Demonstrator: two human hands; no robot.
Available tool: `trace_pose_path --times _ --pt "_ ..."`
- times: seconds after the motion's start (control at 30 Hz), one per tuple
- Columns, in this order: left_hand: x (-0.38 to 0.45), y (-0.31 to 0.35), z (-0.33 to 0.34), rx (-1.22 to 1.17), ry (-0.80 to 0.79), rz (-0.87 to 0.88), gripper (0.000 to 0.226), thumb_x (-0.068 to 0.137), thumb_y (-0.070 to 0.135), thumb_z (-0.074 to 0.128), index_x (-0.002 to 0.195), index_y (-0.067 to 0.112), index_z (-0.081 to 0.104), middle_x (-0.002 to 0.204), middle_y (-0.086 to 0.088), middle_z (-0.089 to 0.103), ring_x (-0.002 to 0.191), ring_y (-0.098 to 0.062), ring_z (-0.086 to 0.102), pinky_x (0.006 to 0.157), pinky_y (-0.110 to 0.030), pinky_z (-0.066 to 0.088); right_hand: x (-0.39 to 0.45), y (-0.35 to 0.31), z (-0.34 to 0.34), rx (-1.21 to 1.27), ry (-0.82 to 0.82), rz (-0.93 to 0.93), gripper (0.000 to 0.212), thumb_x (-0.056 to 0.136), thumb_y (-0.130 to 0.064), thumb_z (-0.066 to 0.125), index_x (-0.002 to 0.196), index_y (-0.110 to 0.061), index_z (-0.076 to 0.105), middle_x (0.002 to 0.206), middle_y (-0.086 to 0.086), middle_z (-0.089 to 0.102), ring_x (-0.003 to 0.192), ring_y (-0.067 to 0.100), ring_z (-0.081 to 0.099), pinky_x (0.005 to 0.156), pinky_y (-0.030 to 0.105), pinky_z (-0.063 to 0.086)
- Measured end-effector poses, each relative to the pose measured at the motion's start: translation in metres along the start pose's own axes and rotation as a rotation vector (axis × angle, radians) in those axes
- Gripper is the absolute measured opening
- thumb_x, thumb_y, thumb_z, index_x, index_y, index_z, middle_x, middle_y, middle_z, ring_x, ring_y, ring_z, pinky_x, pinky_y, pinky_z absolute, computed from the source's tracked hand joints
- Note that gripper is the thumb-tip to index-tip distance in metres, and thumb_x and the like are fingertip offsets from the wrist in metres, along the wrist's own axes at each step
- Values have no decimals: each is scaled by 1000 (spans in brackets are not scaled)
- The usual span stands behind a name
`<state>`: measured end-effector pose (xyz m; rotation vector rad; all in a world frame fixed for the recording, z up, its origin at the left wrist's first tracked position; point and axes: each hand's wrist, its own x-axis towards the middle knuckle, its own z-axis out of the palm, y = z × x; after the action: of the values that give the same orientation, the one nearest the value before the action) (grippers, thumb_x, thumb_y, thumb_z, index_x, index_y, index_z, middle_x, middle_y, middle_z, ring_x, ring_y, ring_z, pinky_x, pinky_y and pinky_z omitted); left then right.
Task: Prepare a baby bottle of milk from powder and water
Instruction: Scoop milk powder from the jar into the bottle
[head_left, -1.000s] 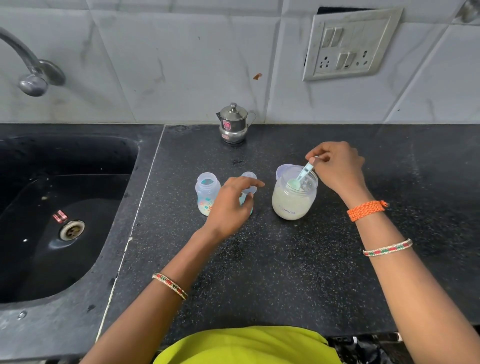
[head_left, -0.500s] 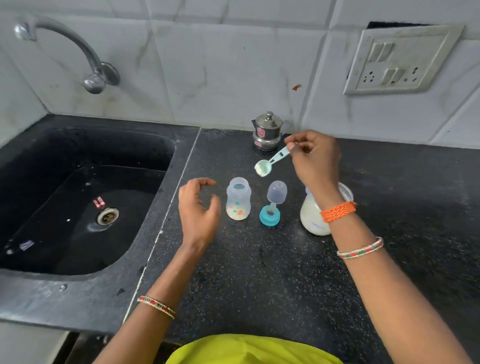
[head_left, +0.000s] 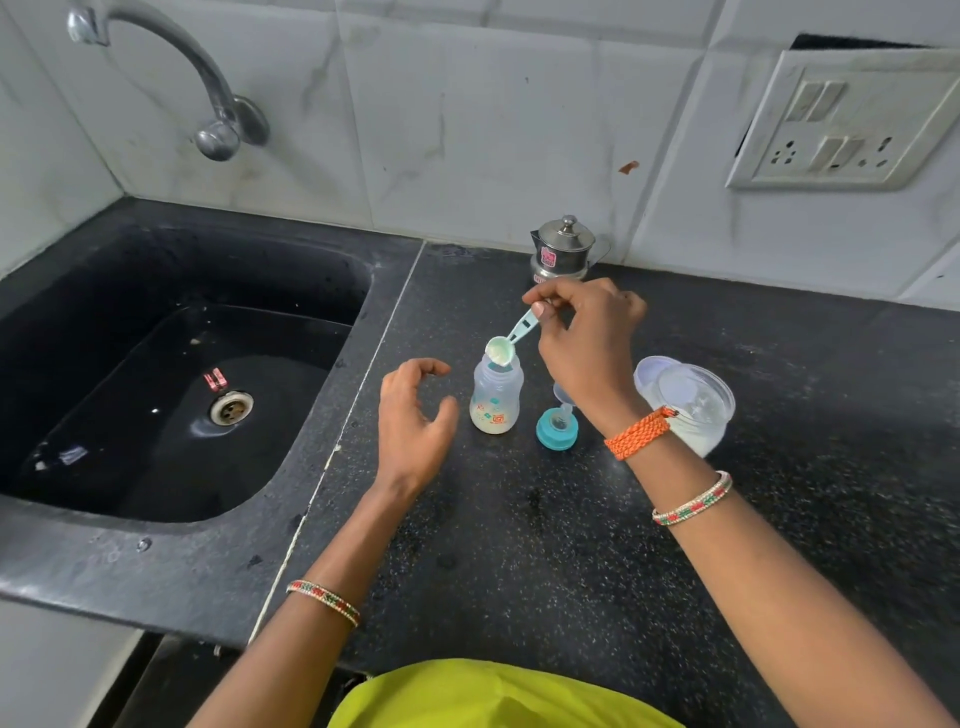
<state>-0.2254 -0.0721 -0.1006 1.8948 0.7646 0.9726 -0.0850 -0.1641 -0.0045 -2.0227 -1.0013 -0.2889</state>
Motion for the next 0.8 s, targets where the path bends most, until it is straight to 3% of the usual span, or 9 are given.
trace_pose_path --times 0.13,0.27,0.37,0.47,0.63,0.8 --pt "1 -1 1 -8 10 2 28 72 20 52 99 26 56 104 13 57 102 6 44 75 -15 37 -1 0 -1 -41 8 -29 19 86 -12 61 91 -27 71 77 -4 66 83 5 42 78 25 13" --pt "1 -2 2 20 -33 -5 32 72 21 54 103 26 54 105 16 54 103 1 43 81 -21 38 -5 -6 -5 -100 -49 -131 19 85 -10 63 91 -26 72 78 -6 62 83 9 47 80 26 16" --pt "3 -5 5 49 -179 -30 48 72 31 58 118 24 49 117 12 50 114 -2 36 93 -23 33 -16 -11 -6 -214 -58 -363 22 75 -4 71 89 -21 74 71 -3 61 80 20 58 82 32 21" --pt "6 -11 12 144 -354 -18 67 74 44 63 133 23 38 133 10 43 127 -8 29 102 -32 25 -34 -8 -2 -335 -52 -546 36 70 -6 74 105 -16 71 70 -3 68 82 23 64 88 39 26" --pt "13 -11 24 159 -369 -7 54 78 36 72 125 22 50 114 13 48 125 -17 39 100 -41 28 -52 5 4 -311 59 -593 19 73 -5 74 88 -16 72 73 -8 71 86 22 65 91 40 28" --pt "18 -15 27 219 -383 -13 54 77 43 73 123 23 53 121 6 58 118 -15 46 101 -44 30 -55 12 5 -247 167 -555 17 75 -5 71 87 -16 74 77 -8 73 86 18 60 90 40 28"
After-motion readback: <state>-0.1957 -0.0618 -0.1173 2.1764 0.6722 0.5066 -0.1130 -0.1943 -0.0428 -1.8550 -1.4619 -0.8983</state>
